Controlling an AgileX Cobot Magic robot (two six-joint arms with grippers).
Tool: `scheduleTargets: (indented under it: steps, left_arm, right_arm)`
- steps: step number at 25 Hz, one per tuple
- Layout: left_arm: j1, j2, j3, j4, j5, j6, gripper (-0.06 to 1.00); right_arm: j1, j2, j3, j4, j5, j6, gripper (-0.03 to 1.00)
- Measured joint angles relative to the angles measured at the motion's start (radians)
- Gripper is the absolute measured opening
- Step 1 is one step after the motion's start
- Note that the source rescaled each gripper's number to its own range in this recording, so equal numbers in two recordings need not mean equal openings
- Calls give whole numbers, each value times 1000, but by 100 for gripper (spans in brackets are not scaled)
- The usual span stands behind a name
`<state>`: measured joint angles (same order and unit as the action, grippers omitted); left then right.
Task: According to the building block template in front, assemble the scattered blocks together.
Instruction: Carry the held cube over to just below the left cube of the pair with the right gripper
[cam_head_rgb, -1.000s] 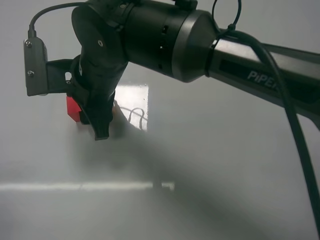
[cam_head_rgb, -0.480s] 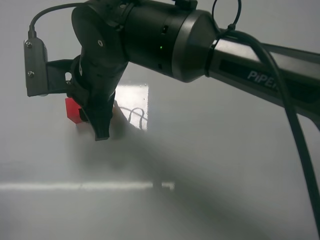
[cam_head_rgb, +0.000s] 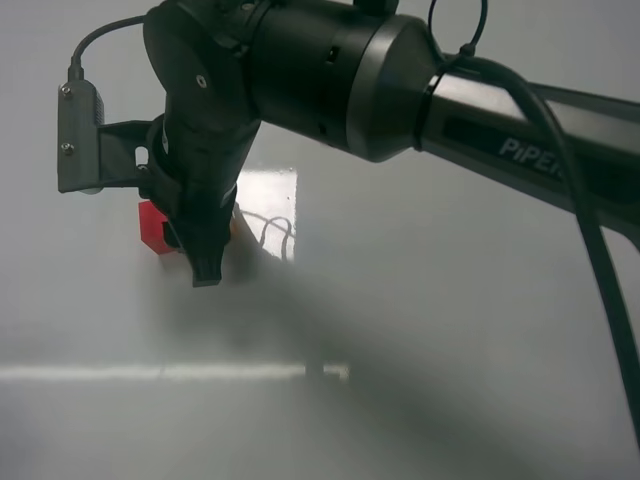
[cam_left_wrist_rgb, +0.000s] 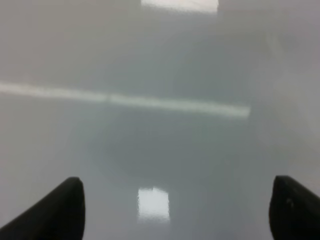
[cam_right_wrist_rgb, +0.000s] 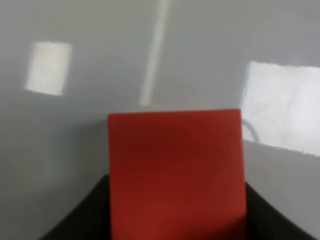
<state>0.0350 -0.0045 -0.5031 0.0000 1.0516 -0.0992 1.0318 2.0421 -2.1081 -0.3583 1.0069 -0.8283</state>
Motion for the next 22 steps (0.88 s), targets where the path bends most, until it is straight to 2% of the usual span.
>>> scheduleTargets:
  steps: [4,8,13,19,22]
  left_arm:
    - [0,0,0,0,0,0,1]
    - [0,0,0,0,0,0,1]
    - [0,0,0,0,0,0,1]
    - [0,0,0,0,0,0,1]
    - [0,0,0,0,0,0,1]
  right_arm:
    - [0,-32,1,1,86,32,2]
    - [-3,-78,1,3,128,57,2]
    - [-60,-117,3,43,186,89,2]
    - [-138,-188,78,96,193,88,2]
    - [-145,-259,189,96,160,92,2]
